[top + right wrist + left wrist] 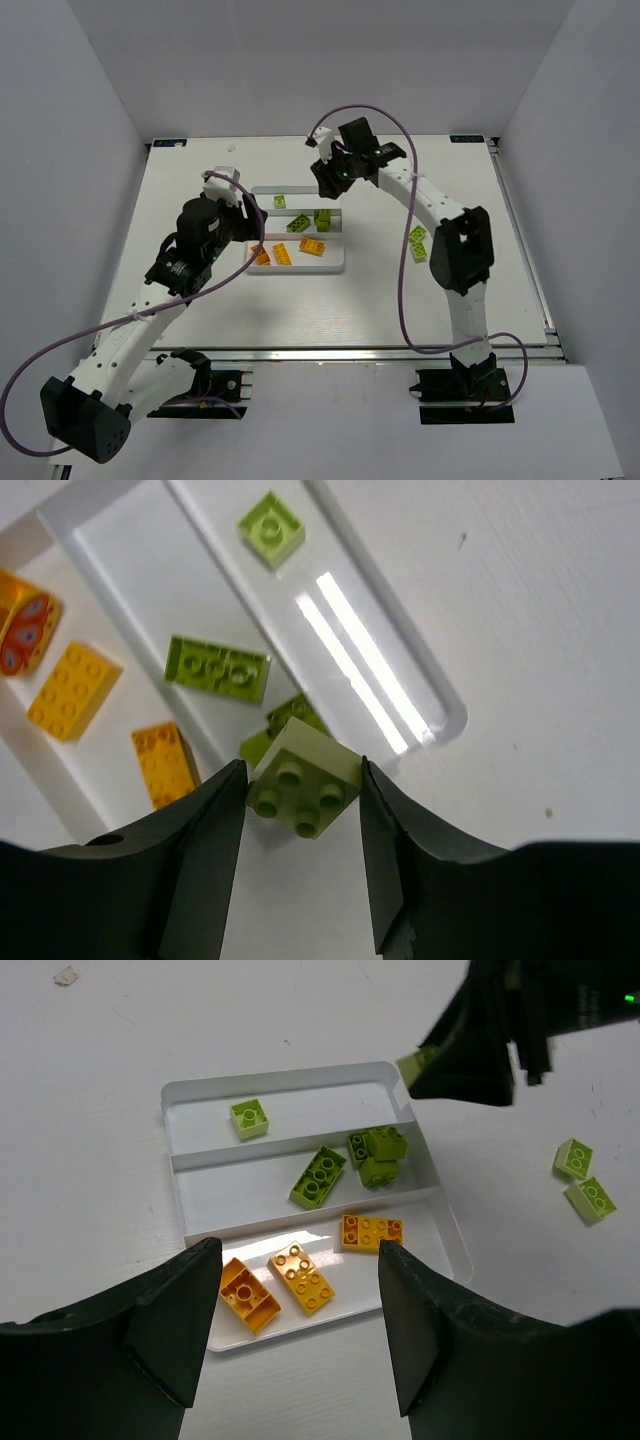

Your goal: Sort the legos into containers by color

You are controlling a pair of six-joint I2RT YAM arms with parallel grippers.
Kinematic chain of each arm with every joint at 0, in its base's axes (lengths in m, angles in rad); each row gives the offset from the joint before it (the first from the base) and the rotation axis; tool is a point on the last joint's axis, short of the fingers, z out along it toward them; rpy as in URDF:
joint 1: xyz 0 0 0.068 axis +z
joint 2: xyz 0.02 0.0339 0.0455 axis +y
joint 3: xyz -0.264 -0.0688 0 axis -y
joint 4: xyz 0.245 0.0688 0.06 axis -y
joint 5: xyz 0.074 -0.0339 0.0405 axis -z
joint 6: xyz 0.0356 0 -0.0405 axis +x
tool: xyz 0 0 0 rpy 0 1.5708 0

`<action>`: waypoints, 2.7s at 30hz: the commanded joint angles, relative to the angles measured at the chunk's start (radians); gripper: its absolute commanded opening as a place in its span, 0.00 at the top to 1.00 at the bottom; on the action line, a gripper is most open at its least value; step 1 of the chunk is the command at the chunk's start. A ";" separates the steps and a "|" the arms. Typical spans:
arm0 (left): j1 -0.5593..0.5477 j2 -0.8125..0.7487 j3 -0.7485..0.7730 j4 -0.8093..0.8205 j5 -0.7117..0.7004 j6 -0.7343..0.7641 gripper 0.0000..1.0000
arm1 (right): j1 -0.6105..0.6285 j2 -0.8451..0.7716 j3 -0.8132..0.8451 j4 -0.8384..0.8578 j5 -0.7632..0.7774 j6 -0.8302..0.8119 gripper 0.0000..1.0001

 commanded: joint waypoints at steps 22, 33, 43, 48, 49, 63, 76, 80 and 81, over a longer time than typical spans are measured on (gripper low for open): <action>0.003 0.008 0.003 0.024 0.039 0.026 0.26 | -0.003 0.283 0.231 0.173 0.004 0.230 0.24; 0.003 -0.002 0.014 0.031 0.172 0.021 0.30 | -0.145 -0.361 -0.462 0.195 0.079 0.249 0.80; 0.003 -0.016 0.015 0.035 0.206 0.014 0.28 | -0.342 -0.403 -0.627 0.093 0.168 0.125 0.11; 0.003 -0.016 0.015 0.032 0.195 0.017 0.28 | -0.354 -0.248 -0.544 0.018 0.151 0.039 0.14; 0.003 -0.016 0.015 0.033 0.194 0.017 0.28 | -0.357 -0.231 -0.527 0.009 0.152 0.005 0.15; 0.003 -0.012 0.015 0.033 0.194 0.017 0.28 | -0.366 -0.142 -0.551 0.061 0.278 -0.070 0.19; 0.003 -0.010 0.015 0.033 0.192 0.017 0.28 | -0.380 -0.159 -0.551 0.035 0.307 -0.083 0.41; 0.003 -0.012 0.014 0.033 0.194 0.017 0.28 | -0.380 -0.167 -0.547 0.024 0.303 -0.089 0.56; 0.003 -0.012 0.014 0.035 0.194 0.017 0.28 | -0.382 -0.170 -0.545 0.021 0.294 -0.089 0.63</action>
